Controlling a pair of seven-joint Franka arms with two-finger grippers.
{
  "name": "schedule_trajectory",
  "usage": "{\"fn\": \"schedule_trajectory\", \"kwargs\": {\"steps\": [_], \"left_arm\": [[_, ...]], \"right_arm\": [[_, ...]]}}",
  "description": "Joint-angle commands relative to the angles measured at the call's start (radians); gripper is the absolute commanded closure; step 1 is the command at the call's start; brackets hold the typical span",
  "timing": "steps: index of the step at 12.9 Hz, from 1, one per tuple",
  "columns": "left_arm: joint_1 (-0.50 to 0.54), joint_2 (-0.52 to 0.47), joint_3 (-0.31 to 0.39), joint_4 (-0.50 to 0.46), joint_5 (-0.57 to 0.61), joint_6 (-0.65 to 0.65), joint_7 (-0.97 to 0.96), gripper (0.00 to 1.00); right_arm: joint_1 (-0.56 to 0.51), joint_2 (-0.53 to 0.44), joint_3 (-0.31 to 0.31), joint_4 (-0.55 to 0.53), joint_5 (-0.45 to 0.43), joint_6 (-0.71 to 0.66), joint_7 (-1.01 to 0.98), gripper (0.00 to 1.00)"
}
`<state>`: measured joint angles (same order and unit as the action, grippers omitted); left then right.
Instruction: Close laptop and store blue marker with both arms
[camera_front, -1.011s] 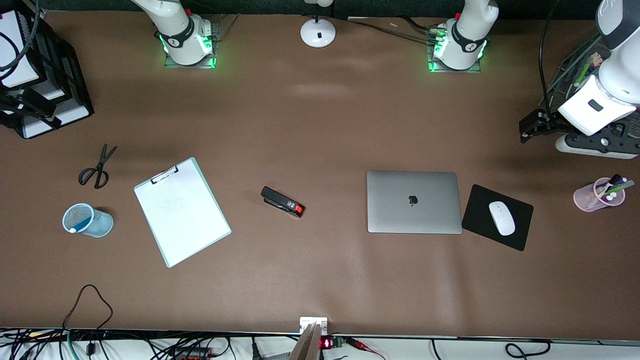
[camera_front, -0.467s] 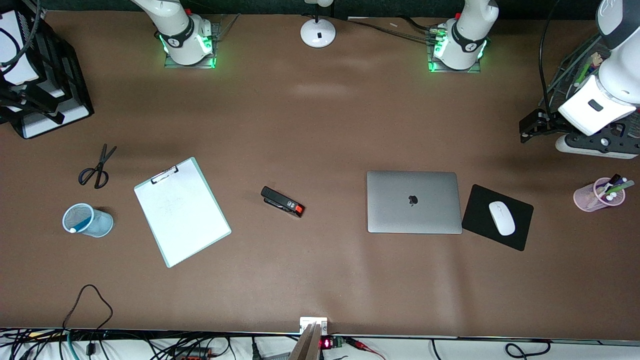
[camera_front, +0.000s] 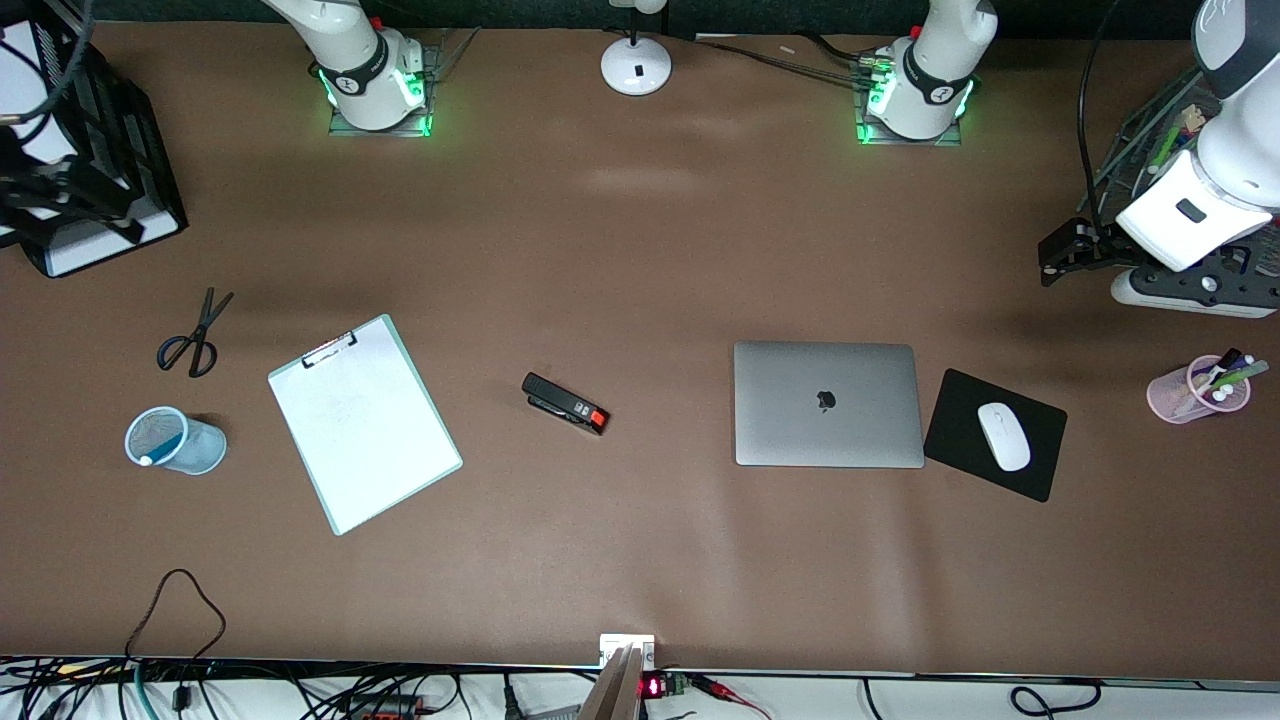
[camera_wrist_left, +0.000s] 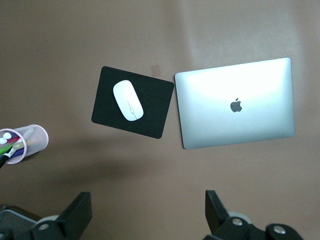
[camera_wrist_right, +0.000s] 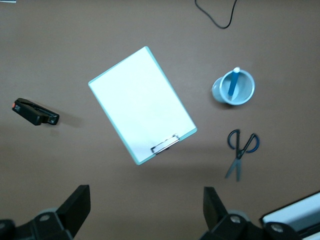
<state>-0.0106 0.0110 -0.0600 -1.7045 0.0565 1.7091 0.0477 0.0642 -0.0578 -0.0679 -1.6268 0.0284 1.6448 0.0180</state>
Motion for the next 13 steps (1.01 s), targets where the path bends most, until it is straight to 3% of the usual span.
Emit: {"fn": "schedule_trajectory", "kwargs": {"steps": [1, 9, 13], "left_arm": [[0.003, 0.017, -0.001, 0.036, 0.000, -0.025, 0.023, 0.00], [0.003, 0.017, -0.001, 0.036, 0.000, -0.025, 0.023, 0.00], [0.003, 0.017, -0.001, 0.036, 0.000, -0.025, 0.024, 0.00]], "right_arm": [[-0.020, 0.001, 0.025, 0.024, 0.002, -0.045, 0.042, 0.00], [-0.021, 0.036, -0.016, 0.062, 0.002, -0.100, -0.185, 0.00], [-0.017, 0.044, -0.030, 0.067, 0.004, -0.105, -0.188, 0.00]]}}
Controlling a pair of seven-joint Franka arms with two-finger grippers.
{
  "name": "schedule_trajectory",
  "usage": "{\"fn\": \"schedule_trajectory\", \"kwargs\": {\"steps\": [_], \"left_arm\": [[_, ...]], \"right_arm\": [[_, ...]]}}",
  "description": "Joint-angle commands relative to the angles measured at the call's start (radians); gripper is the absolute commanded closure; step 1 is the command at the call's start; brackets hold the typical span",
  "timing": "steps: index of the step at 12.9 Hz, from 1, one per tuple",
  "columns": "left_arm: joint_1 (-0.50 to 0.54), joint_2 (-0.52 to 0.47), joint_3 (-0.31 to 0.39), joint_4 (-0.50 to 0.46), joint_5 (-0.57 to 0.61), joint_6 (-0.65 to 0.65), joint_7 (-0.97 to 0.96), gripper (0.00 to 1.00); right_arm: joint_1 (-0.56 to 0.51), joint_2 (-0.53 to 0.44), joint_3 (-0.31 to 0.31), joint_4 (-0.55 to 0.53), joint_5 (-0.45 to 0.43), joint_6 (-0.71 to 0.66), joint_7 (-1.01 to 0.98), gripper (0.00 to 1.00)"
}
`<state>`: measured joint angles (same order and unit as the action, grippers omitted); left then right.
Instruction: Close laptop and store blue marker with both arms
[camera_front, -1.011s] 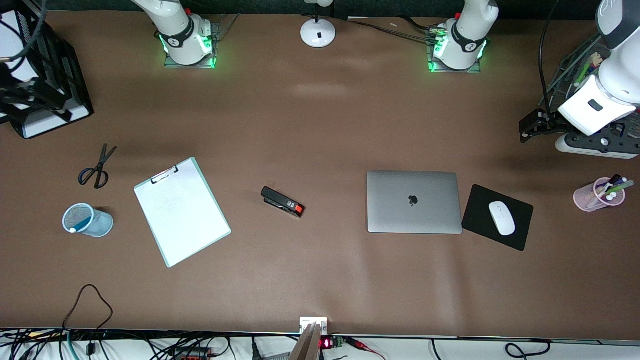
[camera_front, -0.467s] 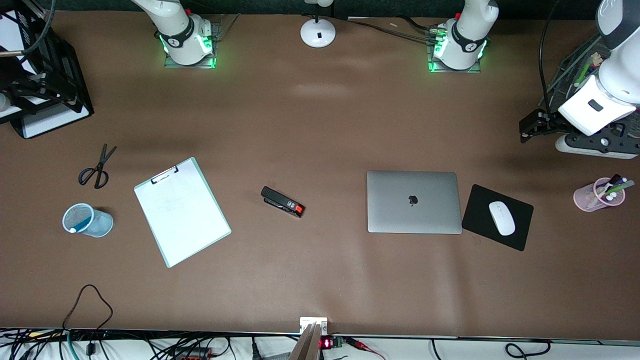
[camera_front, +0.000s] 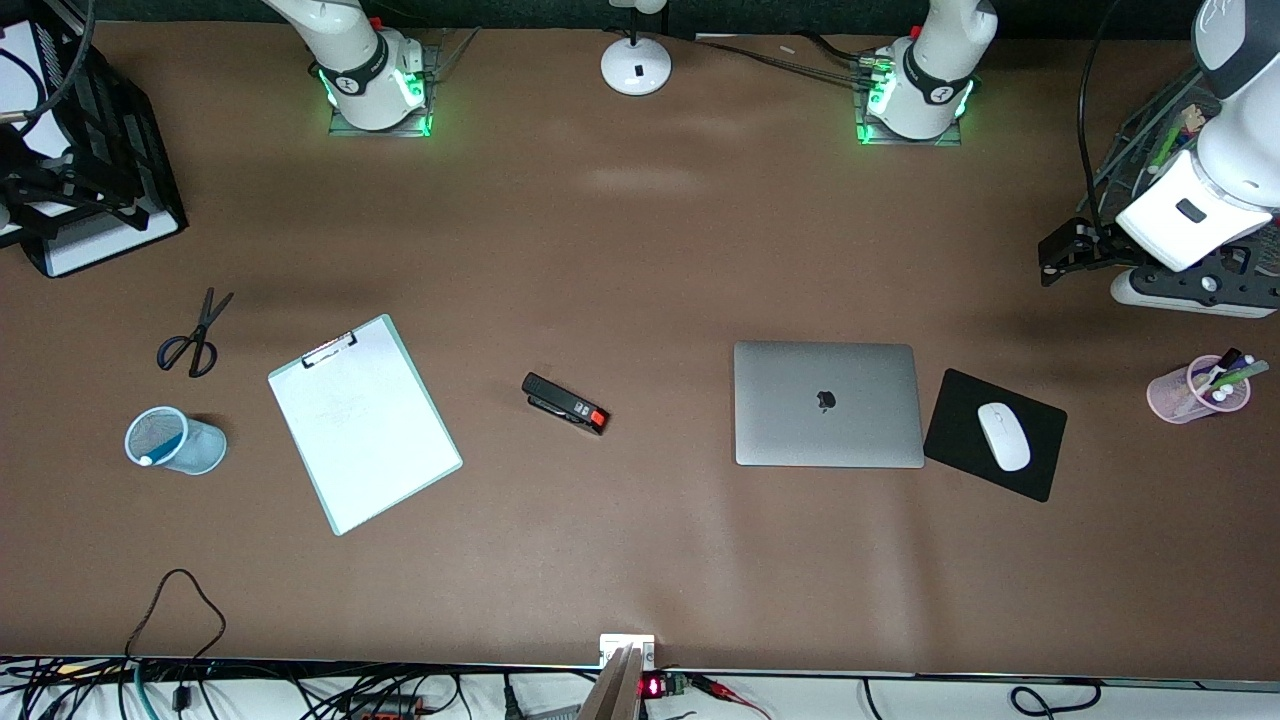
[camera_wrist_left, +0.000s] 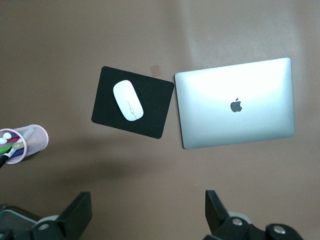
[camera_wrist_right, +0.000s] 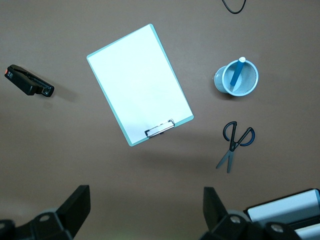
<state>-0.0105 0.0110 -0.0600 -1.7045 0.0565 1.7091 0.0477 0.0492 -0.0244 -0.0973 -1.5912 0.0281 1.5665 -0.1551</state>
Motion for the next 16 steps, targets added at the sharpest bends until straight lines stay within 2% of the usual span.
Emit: {"fn": "schedule_trajectory", "kwargs": {"steps": [1, 5, 16], "left_arm": [[0.003, 0.017, -0.001, 0.036, 0.000, -0.025, 0.023, 0.00], [0.003, 0.017, -0.001, 0.036, 0.000, -0.025, 0.023, 0.00], [0.003, 0.017, -0.001, 0.036, 0.000, -0.025, 0.024, 0.00]], "right_arm": [[0.006, 0.011, -0.001, 0.031, 0.001, -0.028, -0.014, 0.00], [0.040, 0.009, -0.024, 0.034, 0.000, -0.028, -0.011, 0.00], [0.031, 0.008, -0.025, 0.033, 0.001, -0.062, 0.000, 0.00]]}}
